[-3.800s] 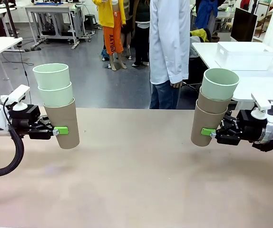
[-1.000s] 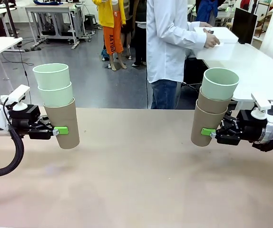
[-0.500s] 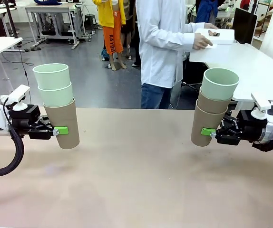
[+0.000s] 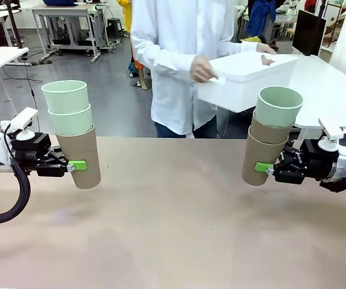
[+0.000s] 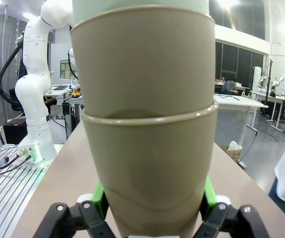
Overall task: Stack the cups and store them in the basket.
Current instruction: Place the stack of Reusable plastic cups into the Pantry Basket.
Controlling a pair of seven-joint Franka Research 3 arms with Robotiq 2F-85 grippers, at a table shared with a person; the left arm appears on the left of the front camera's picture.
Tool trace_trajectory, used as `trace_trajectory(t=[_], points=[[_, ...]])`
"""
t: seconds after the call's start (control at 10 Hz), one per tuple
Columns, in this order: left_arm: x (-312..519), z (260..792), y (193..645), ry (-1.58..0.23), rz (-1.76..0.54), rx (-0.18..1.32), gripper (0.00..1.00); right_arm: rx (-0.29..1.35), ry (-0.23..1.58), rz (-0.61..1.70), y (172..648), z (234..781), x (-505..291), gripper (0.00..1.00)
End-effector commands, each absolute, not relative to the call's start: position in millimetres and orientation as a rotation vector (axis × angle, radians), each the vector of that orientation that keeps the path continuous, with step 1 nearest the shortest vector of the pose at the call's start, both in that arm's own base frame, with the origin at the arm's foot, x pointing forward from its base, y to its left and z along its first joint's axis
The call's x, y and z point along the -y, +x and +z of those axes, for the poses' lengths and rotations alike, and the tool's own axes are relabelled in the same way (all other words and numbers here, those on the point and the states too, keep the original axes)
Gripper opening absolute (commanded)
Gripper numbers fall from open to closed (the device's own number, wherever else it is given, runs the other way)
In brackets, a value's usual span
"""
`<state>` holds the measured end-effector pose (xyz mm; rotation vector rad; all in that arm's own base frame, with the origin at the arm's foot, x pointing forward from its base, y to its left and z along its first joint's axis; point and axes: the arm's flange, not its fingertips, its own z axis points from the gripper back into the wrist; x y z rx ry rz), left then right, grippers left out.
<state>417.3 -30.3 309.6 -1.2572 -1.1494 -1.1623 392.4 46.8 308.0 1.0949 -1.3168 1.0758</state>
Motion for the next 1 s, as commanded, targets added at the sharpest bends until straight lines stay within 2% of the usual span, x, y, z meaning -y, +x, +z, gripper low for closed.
trace_trajectory(t=[0.0, 0.9], points=[[30.1, 314.7, 417.8, -1.261, -1.168, 1.158, 0.85, 1.333, 1.094, 1.079, 392.8, 312.0, -46.3, 0.87], [30.1, 314.7, 417.8, -1.261, -1.168, 1.158, 0.85, 1.333, 1.094, 1.079, 392.8, 312.0, -46.3, 0.87]])
